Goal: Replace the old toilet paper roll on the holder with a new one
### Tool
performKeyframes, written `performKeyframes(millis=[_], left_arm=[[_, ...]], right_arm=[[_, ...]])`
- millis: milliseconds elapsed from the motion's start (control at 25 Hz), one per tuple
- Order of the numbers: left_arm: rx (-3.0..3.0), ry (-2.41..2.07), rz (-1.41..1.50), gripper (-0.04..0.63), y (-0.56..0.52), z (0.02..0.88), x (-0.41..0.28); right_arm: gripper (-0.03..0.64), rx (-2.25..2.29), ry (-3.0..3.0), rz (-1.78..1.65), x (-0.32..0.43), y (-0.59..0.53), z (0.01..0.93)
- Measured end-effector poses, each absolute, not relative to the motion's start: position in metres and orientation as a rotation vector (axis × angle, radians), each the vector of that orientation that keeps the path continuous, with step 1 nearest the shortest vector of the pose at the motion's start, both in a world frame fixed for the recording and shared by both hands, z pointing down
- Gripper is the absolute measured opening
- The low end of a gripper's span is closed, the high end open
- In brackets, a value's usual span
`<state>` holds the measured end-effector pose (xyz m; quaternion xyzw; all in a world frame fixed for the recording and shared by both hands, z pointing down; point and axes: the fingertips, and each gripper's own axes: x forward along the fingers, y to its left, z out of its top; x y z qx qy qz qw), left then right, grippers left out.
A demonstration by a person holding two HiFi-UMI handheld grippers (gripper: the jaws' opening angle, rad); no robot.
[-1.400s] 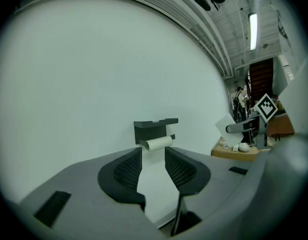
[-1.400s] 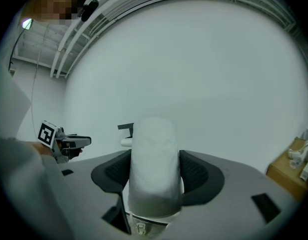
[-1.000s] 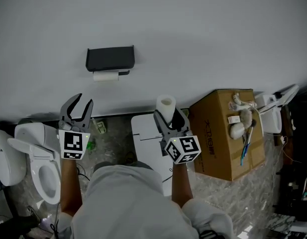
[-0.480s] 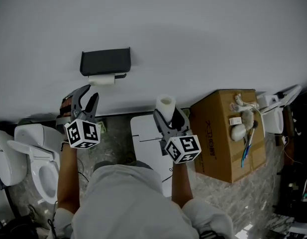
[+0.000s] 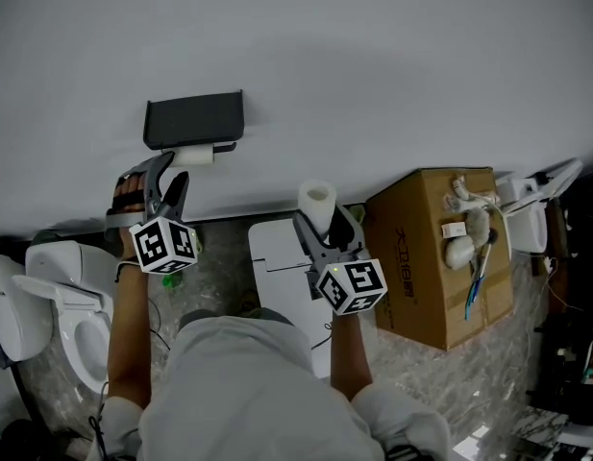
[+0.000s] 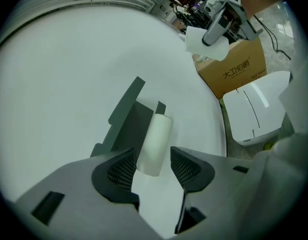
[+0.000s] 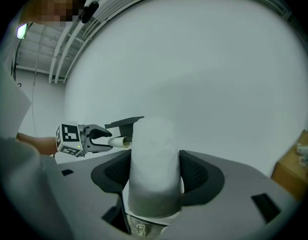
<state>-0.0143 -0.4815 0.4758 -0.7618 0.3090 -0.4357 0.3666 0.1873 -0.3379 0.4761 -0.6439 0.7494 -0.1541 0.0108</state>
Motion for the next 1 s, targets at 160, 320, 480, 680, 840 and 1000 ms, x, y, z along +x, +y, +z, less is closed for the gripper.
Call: performKeyframes(millis=[160, 320, 480, 680, 840, 1000], left_arm=[[-1.954, 0.782, -1.132, 0.229, -0.487, 0.480, -0.007], [-1.924, 0.767, -1.162, 0.239, -0.493, 0.484, -0.002], [-1.891, 0.771, -1.172, 0.233, -0.497, 0.486, 0.002], [-1.848, 0.768, -1.181, 0.219, -0.501, 0.486, 0.003], [-1.840, 0.755, -1.175, 0.213, -0.501, 0.487, 0.007], [-1.868, 0.735, -1.160, 0.212, -0.499, 0.486, 0.019]], right_arm=[[0.295, -2.026, 2.326, -0.488, 0.195, -0.337, 0.477], [0.295, -2.031, 2.324, -0.488, 0.200, -0.338, 0.477], [0.295, -2.035, 2.323, -0.498, 0.205, -0.339, 0.480], [0.295, -2.030, 2.323, -0.506, 0.207, -0.341, 0.481], [0.295, -2.028, 2.326, -0.511, 0.207, -0.345, 0.483], [0.295, -2.030, 2.320, -0.519, 0.210, -0.345, 0.484]])
